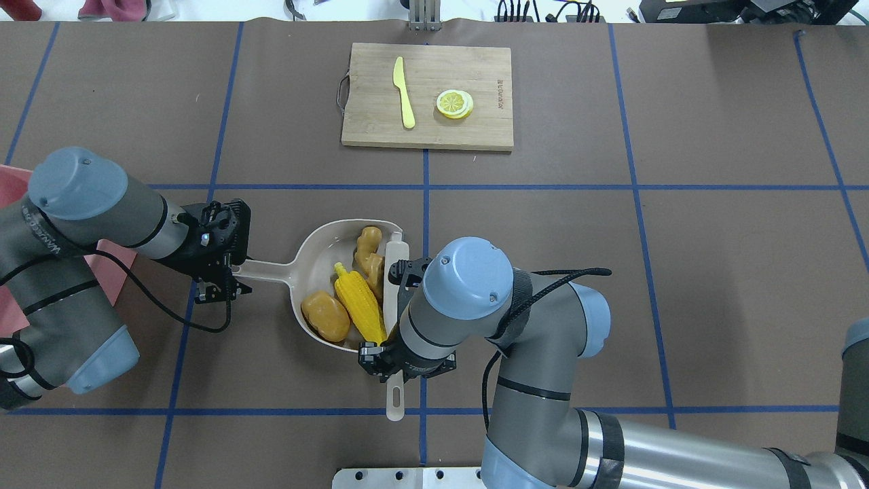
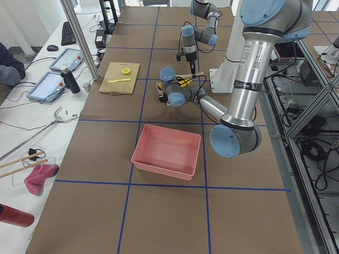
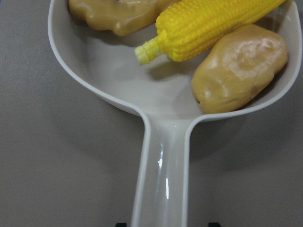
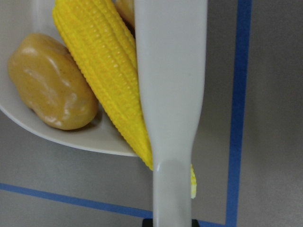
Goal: Sweep and dump trash into bin
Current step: 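Sweep the corn, potato and ginger into the dustpan with the right gripper's brush, then raise the dustpan toward the pink bin with left gripper while right releases brush, then tip the dustpan over the pink bin with the left gripper to dump the items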
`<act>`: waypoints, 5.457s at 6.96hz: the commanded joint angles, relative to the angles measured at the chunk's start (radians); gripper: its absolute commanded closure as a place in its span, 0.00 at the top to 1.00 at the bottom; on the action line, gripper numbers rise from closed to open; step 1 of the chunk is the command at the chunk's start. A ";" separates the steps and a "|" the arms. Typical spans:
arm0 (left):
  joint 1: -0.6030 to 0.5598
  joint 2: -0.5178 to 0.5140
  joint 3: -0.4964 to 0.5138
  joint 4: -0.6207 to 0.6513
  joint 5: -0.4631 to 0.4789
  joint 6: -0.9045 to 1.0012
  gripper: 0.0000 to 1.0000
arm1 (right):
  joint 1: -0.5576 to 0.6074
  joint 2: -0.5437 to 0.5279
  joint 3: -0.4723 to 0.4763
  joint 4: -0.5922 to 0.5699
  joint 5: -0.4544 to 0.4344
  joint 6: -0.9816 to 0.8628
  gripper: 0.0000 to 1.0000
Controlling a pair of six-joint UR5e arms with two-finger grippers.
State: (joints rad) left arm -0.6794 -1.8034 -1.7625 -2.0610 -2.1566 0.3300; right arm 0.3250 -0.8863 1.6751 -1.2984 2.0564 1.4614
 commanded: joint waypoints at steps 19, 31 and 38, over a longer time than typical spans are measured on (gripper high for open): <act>-0.017 0.033 0.087 -0.572 -0.051 -0.346 0.00 | 0.196 -0.254 0.272 -0.273 0.152 -0.154 0.00; -0.916 0.792 -0.055 -0.621 -0.445 -0.378 0.00 | 0.716 -0.974 0.238 -0.127 0.304 -1.007 0.00; -0.921 0.852 -0.387 0.260 -0.230 0.148 0.00 | 0.712 -0.958 0.164 -0.116 0.252 -1.004 0.00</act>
State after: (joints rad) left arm -1.5958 -0.9423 -2.0732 -1.9931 -2.4638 0.3305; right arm 1.0370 -1.8513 1.8503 -1.4144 2.3067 0.4564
